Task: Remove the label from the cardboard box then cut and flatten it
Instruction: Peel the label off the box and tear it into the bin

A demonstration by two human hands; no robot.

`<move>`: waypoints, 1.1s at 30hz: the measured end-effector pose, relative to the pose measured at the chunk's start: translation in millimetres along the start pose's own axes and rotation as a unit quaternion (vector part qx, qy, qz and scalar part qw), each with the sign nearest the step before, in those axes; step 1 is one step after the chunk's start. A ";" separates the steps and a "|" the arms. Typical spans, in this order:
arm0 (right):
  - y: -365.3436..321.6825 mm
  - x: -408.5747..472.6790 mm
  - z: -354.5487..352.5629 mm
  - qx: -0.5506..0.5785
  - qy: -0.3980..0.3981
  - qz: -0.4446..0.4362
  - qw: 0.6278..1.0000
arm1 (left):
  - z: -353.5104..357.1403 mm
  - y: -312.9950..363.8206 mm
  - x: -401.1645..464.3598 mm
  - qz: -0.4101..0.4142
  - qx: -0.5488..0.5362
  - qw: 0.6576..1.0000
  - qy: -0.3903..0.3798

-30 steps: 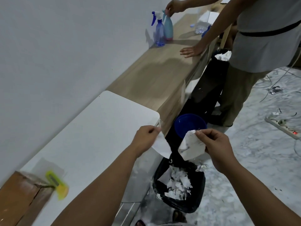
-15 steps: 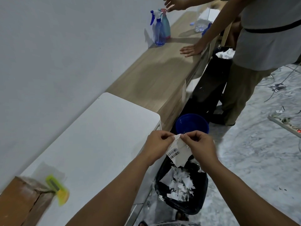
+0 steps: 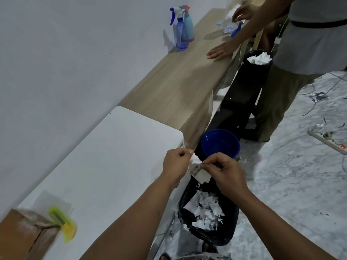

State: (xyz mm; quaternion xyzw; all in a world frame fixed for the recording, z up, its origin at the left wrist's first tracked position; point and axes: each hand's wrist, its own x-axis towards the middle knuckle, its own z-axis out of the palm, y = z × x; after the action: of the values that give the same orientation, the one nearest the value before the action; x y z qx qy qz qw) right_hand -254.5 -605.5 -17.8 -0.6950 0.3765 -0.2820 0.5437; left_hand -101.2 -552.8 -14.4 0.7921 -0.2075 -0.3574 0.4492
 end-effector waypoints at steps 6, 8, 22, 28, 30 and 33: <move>-10.7 -19.1 -15.4 -0.010 -0.044 -0.072 0.996 | 1.4 -2.2 10.2 -0.024 -0.024 0.999 0.014; -9.9 -24.5 -21.9 0.001 -0.029 -0.062 0.998 | 7.8 -4.6 9.8 -0.010 -0.020 1.000 0.013; -17.4 -30.7 -40.2 0.217 0.070 0.066 0.971 | -13.8 -17.1 30.2 -0.022 -0.058 0.995 0.076; -14.7 -10.8 -26.0 0.297 0.096 0.139 0.940 | 7.1 9.8 -8.8 -0.060 -0.199 0.972 -0.112; -10.0 -6.6 -22.8 0.293 0.118 0.153 0.936 | 11.1 16.5 -16.8 -0.057 -0.222 0.962 -0.150; -1.7 -4.5 -19.9 0.276 0.144 0.172 0.935 | 10.8 16.3 -18.1 -0.012 -0.184 0.970 -0.157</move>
State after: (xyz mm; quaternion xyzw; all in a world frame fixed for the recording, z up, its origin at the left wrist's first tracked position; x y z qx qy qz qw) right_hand -272.6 -612.4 -11.1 -0.3940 0.4722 -0.3742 0.6941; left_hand -121.3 -555.4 2.8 0.6321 -0.1966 -0.5147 0.5448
